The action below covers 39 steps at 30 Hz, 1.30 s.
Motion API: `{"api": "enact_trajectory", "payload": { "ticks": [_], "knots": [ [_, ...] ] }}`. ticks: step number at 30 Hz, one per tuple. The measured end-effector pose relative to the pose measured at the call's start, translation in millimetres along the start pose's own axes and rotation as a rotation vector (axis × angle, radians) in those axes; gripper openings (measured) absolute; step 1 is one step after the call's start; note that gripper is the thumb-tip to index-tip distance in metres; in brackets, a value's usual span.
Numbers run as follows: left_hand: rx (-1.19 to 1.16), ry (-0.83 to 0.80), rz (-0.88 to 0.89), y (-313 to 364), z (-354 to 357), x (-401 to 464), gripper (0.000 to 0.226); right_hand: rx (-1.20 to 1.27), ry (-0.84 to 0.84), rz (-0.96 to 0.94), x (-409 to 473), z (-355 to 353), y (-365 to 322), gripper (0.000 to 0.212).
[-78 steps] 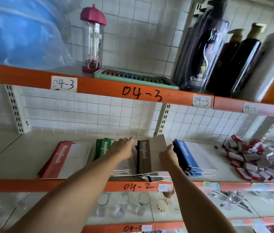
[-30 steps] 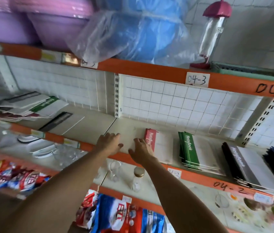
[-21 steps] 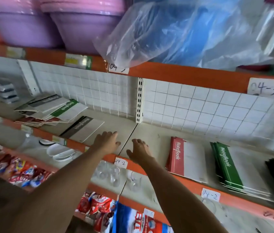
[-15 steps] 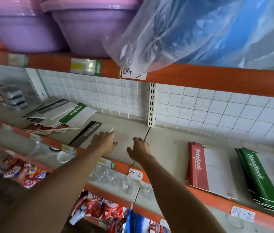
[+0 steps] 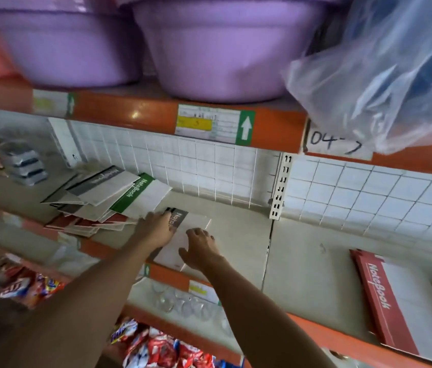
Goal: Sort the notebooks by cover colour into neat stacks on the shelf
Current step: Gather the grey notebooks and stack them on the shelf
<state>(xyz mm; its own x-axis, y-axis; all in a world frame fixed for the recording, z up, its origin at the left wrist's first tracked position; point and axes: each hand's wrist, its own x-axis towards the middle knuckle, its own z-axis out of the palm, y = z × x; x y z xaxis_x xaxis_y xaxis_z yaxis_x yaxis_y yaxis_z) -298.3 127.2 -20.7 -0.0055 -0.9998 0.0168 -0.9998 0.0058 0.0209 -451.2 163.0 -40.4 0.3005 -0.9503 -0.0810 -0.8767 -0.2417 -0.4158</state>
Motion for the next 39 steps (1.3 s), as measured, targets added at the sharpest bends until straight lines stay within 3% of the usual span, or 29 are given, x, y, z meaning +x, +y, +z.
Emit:
{"api": "enact_trajectory", "payload": {
  "ticks": [4,10,12,17,22,26,39],
  "knots": [
    [0.022,-0.030,0.058,-40,5,29,0.046,-0.059,0.007,0.060,22,19,-19,0.060],
    [0.097,-0.078,0.091,-75,27,58,0.059,-0.097,0.121,0.404,37,27,-11,0.077],
    [0.085,-0.103,0.133,-73,40,59,0.056,-0.103,0.171,0.453,32,31,-2,0.076],
    [-0.035,0.008,0.139,-41,61,46,0.059,-0.127,0.322,0.587,9,42,7,0.072],
    [-0.152,0.091,0.089,-24,75,41,0.067,-0.158,0.309,0.718,4,42,4,0.067],
    [-0.249,0.210,0.033,-26,79,42,0.070,-0.221,0.296,0.751,5,44,5,0.065],
    [-0.248,0.311,-0.079,-23,76,54,0.071,-0.283,0.375,0.745,10,50,8,0.068]
  ]
}}
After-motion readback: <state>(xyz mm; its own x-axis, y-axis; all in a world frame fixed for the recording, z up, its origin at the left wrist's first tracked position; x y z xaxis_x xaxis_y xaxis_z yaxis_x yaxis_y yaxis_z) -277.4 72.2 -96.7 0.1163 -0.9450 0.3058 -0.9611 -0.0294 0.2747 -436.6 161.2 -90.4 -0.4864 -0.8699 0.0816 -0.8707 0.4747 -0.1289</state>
